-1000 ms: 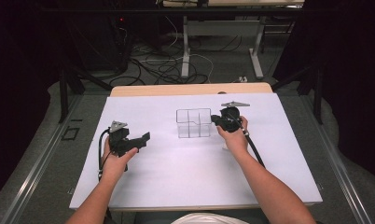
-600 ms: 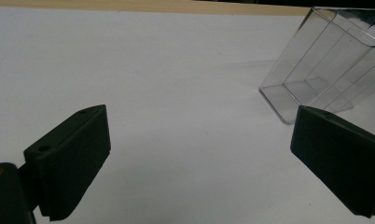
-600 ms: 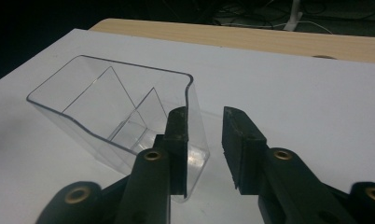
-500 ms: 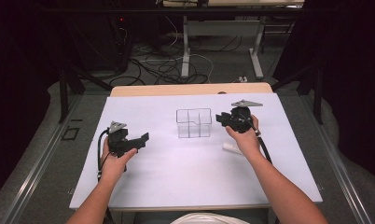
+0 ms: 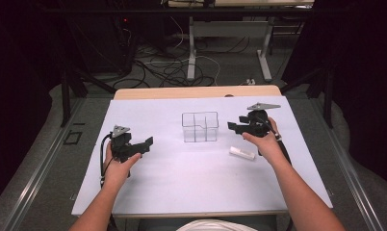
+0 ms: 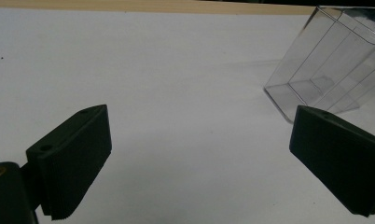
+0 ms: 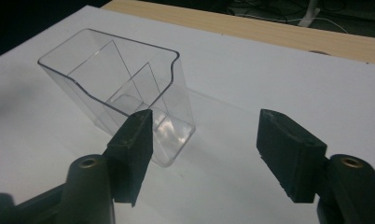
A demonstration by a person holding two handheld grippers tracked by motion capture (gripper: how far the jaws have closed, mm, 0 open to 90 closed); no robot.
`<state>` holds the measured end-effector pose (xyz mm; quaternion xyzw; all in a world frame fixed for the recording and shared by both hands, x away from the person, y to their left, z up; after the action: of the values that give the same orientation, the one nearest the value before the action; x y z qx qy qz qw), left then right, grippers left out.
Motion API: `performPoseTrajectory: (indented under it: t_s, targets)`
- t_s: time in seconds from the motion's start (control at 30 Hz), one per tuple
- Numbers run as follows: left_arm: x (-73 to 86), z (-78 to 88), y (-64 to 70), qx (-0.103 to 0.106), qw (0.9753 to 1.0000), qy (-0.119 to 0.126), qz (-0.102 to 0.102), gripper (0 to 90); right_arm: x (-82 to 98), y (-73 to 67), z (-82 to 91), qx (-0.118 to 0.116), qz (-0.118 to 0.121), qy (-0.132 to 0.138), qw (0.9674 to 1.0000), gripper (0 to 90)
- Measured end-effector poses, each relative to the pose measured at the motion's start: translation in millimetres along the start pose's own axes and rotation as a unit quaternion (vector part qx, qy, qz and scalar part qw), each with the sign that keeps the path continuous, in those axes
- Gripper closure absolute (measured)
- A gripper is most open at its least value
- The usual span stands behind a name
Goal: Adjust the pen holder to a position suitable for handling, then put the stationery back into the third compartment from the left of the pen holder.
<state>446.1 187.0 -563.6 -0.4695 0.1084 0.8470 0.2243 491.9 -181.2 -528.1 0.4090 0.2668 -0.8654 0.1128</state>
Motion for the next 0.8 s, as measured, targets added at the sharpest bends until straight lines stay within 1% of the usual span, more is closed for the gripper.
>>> performPoseTrajectory:
  t_s: [0.1,0.13,0.17,0.2,0.27,0.3,0.37,0.43,0.5,0.57,0.6,0.7,0.73,0.8]
  targets:
    - [-0.5,0.0,0.4,0.001,1.0,0.001,-0.001,5.7,-4.4,1.1,3.9,-0.001,0.016,0.008,0.9998,31.6]
    - [-0.7,-0.1,0.6,0.002,1.0,0.001,-0.001,5.7,-4.8,1.0,5.3,-0.004,0.014,0.008,0.9999,31.5]
    - [-0.6,-0.3,0.9,0.002,1.0,0.001,-0.001,5.7,-4.3,-0.4,6.0,-0.013,0.006,0.004,0.9999,31.5]
    - [-0.5,-0.5,1.0,0.002,1.0,0.0,-0.002,5.7,-3.5,-0.1,5.9,-0.013,0.008,-0.004,0.9999,31.3]
    - [-0.5,-0.4,1.2,0.002,1.0,0.0,-0.002,5.7,-0.5,1.1,6.4,0.001,0.026,-0.022,0.9994,31.3]
    - [-0.6,-0.3,1.2,0.002,1.0,0.0,-0.002,5.7,0.2,2.1,6.3,0.006,0.039,-0.026,0.9989,31.3]
    - [-0.6,0.0,1.3,0.001,1.0,0.001,-0.002,5.7,3.2,1.6,6.8,0.013,0.052,-0.039,0.9978,31.4]
    - [-0.8,0.6,1.7,0.001,1.0,0.002,-0.003,5.7,5.7,1.7,5.6,0.015,0.08,-0.042,0.9958,31.9]
    - [-1.0,1.3,2.1,0.002,1.0,0.001,-0.004,5.7,10.2,2.2,5.1,0.026,0.102,-0.053,0.993,33.0]
    - [-0.9,1.5,2.8,0.003,1.0,0.002,-0.005,5.7,15.8,1.3,4.2,0.03,0.126,-0.071,0.989,33.6]
    - [-0.8,1.7,3.0,0.003,1.0,0.001,-0.005,5.7,17.5,1.2,3.0,0.03,0.139,-0.072,0.9873,33.7]
    - [-0.8,2.2,3.5,0.002,1.0,0.002,-0.006,5.7,24.1,-1.4,1.7,0.019,0.154,-0.093,0.9835,35.1]
    - [-0.9,2.4,3.6,0.002,1.0,0.003,-0.006,5.7,25.8,-3.3,1.0,0.016,0.153,-0.096,0.9835,35.1]
    - [-1.1,2.3,3.6,0.002,1.0,0.003,-0.005,5.7,27.3,-5.3,0.6,0.005,0.171,-0.099,0.9803,35.1]
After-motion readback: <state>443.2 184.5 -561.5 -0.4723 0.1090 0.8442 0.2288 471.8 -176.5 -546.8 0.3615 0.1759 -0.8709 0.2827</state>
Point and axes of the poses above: each handheld gripper's, and its own axes: z roughly backward along the jaws, x roughly out of its underside, y roughly to its right, the point moved 8 cm from there along -z, roughly forward along the jaws, and after that the axes turned 15 degrees about -z, right-handed, at the moved point
